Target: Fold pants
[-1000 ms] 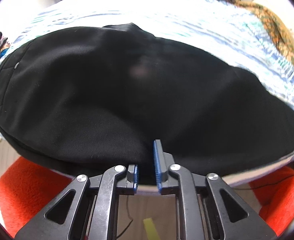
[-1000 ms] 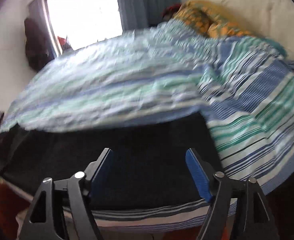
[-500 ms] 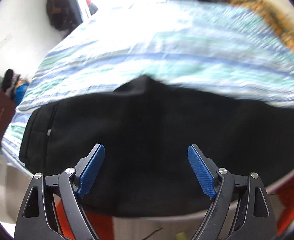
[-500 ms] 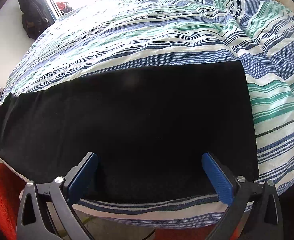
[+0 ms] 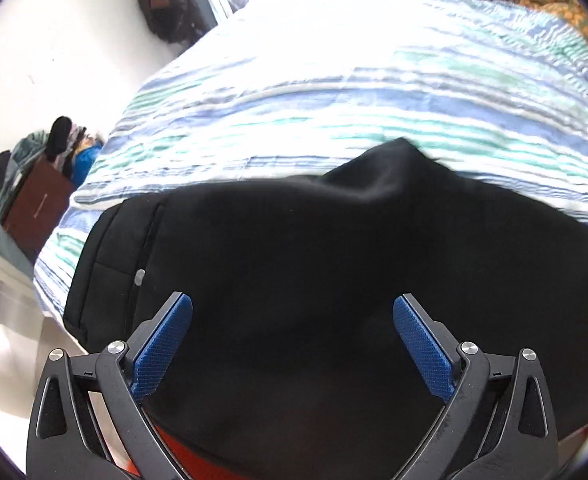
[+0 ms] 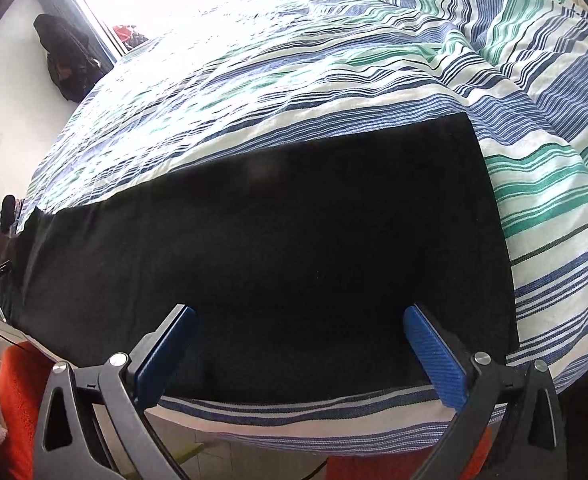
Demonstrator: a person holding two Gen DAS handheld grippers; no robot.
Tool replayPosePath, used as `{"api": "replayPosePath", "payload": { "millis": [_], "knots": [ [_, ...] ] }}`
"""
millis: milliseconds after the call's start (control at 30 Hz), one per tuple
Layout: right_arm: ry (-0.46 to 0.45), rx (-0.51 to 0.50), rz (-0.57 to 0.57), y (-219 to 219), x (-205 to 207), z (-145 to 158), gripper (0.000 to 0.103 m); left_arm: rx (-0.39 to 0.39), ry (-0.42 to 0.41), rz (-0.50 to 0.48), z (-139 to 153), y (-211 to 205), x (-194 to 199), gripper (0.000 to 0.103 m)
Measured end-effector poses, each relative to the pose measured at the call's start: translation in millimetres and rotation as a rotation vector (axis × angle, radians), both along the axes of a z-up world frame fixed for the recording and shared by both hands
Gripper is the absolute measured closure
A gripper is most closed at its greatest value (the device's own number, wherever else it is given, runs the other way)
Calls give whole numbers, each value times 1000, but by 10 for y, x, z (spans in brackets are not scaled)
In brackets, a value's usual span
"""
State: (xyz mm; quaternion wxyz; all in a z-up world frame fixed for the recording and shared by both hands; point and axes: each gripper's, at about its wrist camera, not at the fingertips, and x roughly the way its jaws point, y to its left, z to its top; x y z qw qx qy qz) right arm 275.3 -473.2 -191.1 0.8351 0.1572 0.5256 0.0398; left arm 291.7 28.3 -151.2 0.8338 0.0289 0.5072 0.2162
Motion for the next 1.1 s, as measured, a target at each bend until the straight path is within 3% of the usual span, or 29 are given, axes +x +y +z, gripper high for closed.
{"api": "replayPosePath", "payload": {
  "millis": [33,100,167,233,367,467,567,667,800,1100],
  "knots": [
    [0,3,-2,-13,43,-3,0,-14,28,38,-65,49,15,3],
    [-4,6,-2,-27,39,11,0,-120,24,99,-125,97,-59,9],
    [-9,8,0,-36,34,18,0,-175,-4,58,-69,-54,-182,9],
    [-11,9,2,-66,21,17,0,-162,-13,-39,24,-364,-200,9],
    [-7,-1,-3,-55,13,22,0,-191,-18,-338,255,-1303,-226,9],
    [-3,-13,-5,-27,10,27,0,-185,10,-554,288,-1983,-202,8],
    [-4,-21,0,15,31,13,0,-135,50,-694,236,-2517,-11,8],
    [-11,-14,4,12,3,17,0,-115,81,-682,168,-2795,339,8],
    [-18,2,2,-11,-18,13,0,-161,111,-620,124,-3071,714,8],
    [-14,-4,11,-9,-10,28,0,-50,144,-606,-243,-3483,998,8]
  ]
}}
